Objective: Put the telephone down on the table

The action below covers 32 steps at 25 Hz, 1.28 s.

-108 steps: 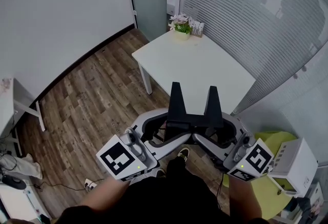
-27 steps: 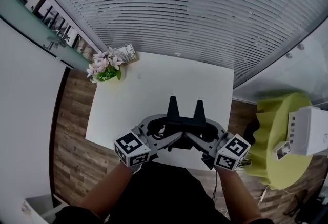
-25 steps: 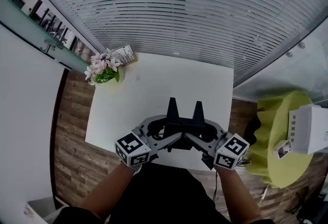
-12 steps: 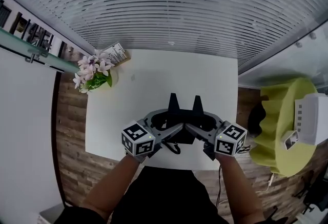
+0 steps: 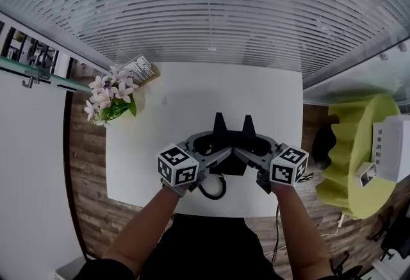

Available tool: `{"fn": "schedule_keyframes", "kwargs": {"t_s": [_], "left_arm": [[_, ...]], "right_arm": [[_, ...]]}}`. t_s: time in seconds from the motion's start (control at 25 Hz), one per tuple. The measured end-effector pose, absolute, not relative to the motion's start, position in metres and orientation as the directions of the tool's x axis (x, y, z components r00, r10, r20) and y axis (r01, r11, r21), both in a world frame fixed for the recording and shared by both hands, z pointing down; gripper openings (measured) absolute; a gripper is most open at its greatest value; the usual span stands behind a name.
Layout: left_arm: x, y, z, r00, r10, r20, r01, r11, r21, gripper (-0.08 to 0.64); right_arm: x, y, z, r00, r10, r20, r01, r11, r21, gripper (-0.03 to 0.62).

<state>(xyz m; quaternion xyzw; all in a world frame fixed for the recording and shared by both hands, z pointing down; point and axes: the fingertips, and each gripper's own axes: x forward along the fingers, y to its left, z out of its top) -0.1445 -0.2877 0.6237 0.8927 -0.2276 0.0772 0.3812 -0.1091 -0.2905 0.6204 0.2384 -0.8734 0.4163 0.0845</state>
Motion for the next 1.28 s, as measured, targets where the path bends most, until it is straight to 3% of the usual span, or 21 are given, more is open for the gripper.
{"fn": "schedule_keyframes", "kwargs": {"t_s": [1.28], "left_arm": [[-0.152, -0.344, 0.686, 0.874, -0.342, 0.346, -0.473, -0.432, 0.768, 0.242]], "right_arm": [[-0.115, -0.343, 0.689, -0.867, -0.334, 0.369, -0.483, 0.383, -0.788, 0.244]]}}
